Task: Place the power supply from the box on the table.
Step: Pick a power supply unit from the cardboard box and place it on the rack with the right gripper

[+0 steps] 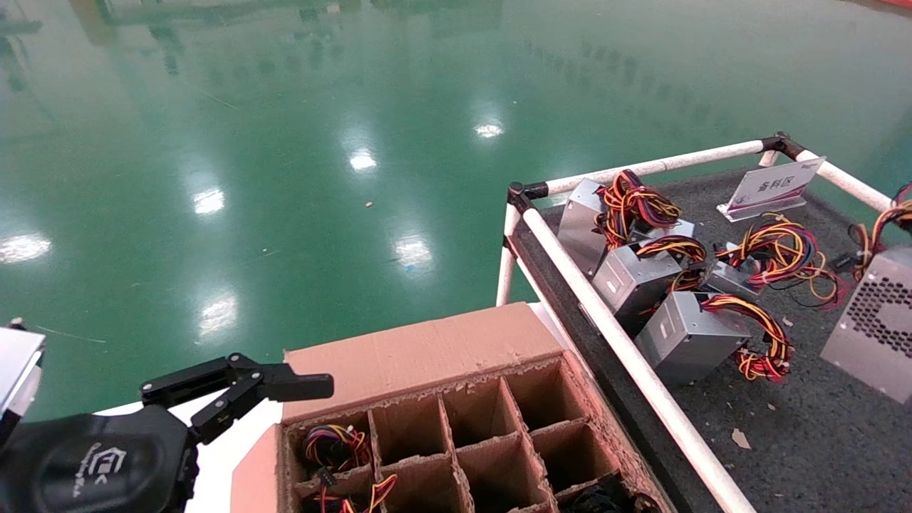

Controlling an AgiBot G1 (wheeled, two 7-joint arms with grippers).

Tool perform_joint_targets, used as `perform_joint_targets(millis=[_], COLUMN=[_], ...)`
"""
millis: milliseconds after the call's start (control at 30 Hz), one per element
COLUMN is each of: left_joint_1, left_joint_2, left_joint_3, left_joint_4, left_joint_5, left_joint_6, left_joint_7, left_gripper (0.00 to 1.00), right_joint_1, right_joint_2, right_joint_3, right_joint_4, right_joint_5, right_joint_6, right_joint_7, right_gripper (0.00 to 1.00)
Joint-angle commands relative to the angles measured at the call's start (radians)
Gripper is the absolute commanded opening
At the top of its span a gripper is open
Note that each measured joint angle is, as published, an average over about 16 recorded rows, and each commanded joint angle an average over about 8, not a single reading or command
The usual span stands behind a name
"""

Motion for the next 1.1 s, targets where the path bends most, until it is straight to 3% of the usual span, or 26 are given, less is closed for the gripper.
perform_joint_targets(millis=[33,400,600,867,1100], left_joint_1=[0.000,0.000,0.000,0.000,0.000], left_joint_2=[0.000,0.000,0.000,0.000,0.000], left_joint_3=[0.000,0.000,0.000,0.000,0.000], left_joint_4=[0.000,0.000,0.000,0.000,0.000], left_joint_5=[0.000,0.000,0.000,0.000,0.000], left_joint_6=[0.000,0.000,0.000,0.000,0.000], left_joint_7=[0.000,0.000,0.000,0.000,0.000], left_gripper=[1.00,1.00,1.00,1.00,1.00], right_joint_1=[0.002,0.006,0.014,-0.001,-0.020], right_joint_2=[-0.004,-0.080,-0.102,-0.145,-0.166], right_joint_3=[-0.006,-0.028,-0.036,-0.043,-0.042], right_joint_4=[-0.014,-0.068,-0.077,-0.096,-0.106], right_joint_5=[-0.010,-0.045,-0.057,-0.066,-0.063], right_joint_6=[0.001,0.127,0.159,0.129,0.033], right_joint_7=[-0.012,-0.073,-0.085,-0.086,-0.083], right_gripper=[0.00,0.00,0.00,0.00,0.00])
